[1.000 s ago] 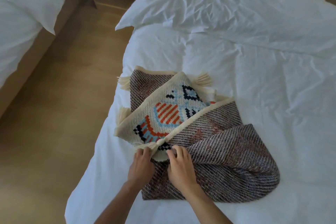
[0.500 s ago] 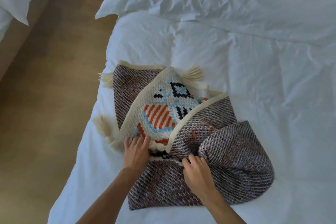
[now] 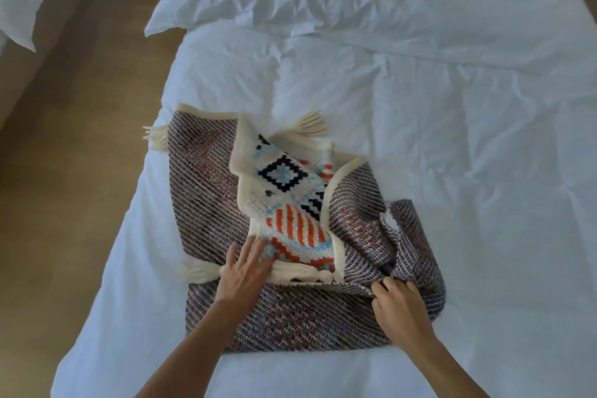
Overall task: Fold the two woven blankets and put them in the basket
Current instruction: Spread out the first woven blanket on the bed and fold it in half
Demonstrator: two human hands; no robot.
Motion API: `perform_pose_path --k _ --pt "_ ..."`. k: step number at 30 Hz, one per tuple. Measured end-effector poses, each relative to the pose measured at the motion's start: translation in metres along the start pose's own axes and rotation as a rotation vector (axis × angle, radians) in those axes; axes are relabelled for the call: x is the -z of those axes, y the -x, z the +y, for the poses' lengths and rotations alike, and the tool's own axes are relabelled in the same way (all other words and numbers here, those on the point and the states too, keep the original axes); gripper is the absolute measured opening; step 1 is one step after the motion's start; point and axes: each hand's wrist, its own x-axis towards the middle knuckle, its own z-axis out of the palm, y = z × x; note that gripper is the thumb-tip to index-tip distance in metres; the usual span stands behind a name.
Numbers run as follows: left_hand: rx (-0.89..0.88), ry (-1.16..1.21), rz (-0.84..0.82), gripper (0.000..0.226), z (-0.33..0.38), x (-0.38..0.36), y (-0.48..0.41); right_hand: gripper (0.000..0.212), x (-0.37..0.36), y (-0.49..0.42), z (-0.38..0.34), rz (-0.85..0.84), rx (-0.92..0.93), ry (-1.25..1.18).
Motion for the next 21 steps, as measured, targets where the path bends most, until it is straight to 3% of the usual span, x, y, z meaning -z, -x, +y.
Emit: perform_pose_path --k 3,5,8,10,13,16,18,21 --pt "-0.005 0.161 0.001 0.057 0.025 0.007 -0.001 0.006 -0.001 0.014 0.022 0.014 -0.054 0.069" --pt "0.059 0.329 -0.148 0.05 0.052 0.012 0.003 0.025 -0.003 0.02 0.04 -0.037 -0.117 0.106" --pt "0.069 0.513 -0.265 0.032 0.108 0.012 0.013 0.036 0.004 0.026 0.054 -0.084 -0.159 0.092" --pt "0.044 0.554 -0.321 0.033 0.149 0.01 0.019 0.039 0.011 0.028 0.051 -0.075 -0.135 0.015" --pt "0.067 0.644 -0.367 0.037 0.205 0.01 0.021 0.054 0.015 0.042 0.038 -0.007 0.051 -0.168" --pt "0.077 0.719 -0.374 0.044 0.223 0.019 0.019 0.077 0.012 0.06 0.032 -0.11 0.258 -0.203" --pt "0.088 0.772 -0.403 0.043 0.214 0.026 0.018 0.076 0.004 0.065 0.027 -0.118 0.314 -0.177" --pt "0.108 0.842 -0.51 0.04 0.188 0.037 0.018 0.057 -0.011 0.061 0.008 -0.016 0.285 -0.223"
